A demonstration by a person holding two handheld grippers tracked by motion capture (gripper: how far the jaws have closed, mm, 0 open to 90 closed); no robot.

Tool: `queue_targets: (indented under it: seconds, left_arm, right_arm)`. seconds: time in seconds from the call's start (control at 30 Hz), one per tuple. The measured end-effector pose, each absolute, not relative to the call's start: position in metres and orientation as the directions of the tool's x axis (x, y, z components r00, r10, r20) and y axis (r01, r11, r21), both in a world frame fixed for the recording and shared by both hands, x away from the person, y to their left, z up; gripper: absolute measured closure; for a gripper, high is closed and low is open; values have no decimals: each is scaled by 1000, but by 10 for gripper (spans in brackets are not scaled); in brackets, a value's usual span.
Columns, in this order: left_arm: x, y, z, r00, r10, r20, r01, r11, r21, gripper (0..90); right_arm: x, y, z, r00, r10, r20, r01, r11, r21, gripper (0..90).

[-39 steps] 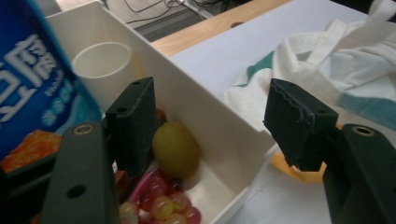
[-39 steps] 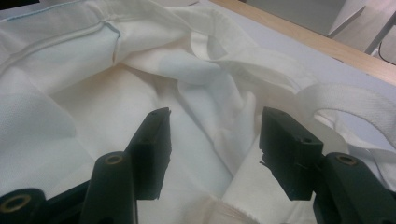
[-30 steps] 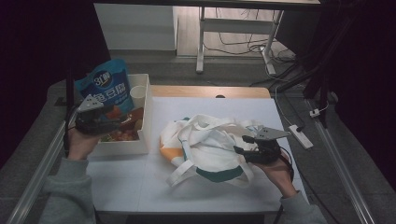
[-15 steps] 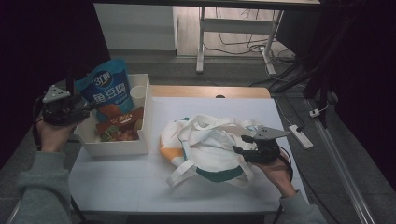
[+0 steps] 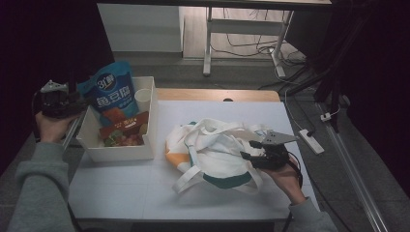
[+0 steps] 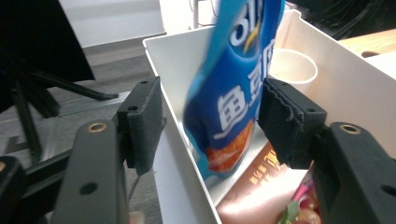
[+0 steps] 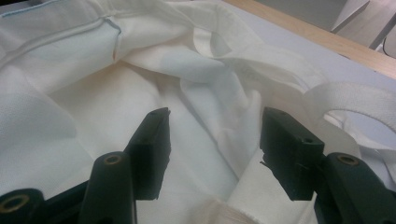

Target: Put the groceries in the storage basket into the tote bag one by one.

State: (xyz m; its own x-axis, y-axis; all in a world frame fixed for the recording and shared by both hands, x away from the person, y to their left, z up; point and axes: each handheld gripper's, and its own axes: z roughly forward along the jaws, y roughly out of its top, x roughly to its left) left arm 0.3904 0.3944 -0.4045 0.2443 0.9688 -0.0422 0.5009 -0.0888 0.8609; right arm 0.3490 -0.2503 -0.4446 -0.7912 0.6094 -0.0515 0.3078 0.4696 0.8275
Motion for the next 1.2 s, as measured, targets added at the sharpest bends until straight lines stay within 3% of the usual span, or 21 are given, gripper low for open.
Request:
queue_targets:
  seconds: [0.27, 0.4, 0.5, 0.73, 1.2]
  left_arm:
    - [417, 392, -404, 319, 948, -7, 493, -160, 855, 584]
    - [421, 389, -403, 316, 948, 29, 485, -188, 854, 792]
    - [419, 384, -401, 347, 935, 79, 465, -244, 851, 888]
    - [421, 381, -397, 316, 949, 4, 447, -153, 881, 894]
    - [409, 376, -366, 322, 947, -16, 356, -106, 929, 896]
  right_arm:
    - [350, -249, -447, -790, 612, -51, 315, 475, 822, 426]
    - [351, -250, -448, -789, 613, -50, 317, 475, 821, 426]
    - [350, -250, -448, -788, 614, -49, 320, 476, 819, 426]
    - [350, -251, -449, -785, 617, -48, 323, 474, 819, 425]
    - [350, -253, -449, -784, 619, -48, 322, 471, 821, 425]
